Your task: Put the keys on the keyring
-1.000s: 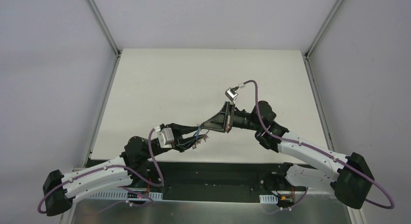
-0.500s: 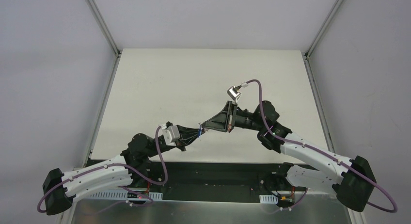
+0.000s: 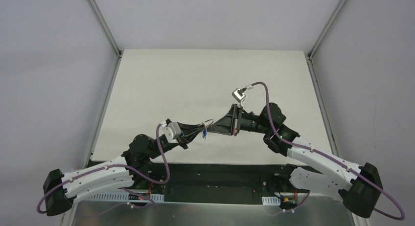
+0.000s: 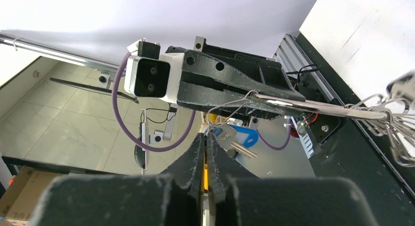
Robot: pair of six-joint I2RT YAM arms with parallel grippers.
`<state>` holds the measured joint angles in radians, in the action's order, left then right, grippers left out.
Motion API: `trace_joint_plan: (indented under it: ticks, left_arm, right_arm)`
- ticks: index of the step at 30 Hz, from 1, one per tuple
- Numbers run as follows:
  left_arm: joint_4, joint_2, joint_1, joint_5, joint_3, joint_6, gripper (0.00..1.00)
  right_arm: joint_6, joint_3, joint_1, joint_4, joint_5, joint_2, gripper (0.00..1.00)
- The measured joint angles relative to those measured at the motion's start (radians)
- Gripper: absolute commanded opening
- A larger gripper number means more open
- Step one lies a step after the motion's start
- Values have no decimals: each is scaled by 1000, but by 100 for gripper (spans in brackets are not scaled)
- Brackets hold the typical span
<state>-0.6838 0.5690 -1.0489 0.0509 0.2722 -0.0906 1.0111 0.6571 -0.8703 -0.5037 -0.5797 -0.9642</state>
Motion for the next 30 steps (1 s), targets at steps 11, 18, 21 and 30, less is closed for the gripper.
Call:
trace_joint_plan:
  ticks: [11, 18, 21, 30]
  left_arm:
    - [47, -1, -8, -95, 1, -8, 0]
    - [47, 13, -8, -116, 1, -7, 0]
    - [71, 38, -8, -132, 11, -5, 0]
    - [275, 127, -8, -212, 164, 48, 0]
  right_arm:
    - [-107, -16, -1, 180, -26, 156, 51]
    - [-247, 1, -2, 404, 56, 212, 54]
    - [-303, 36, -2, 511, 112, 212, 55]
    - [-413, 84, -2, 715, 296, 217, 57]
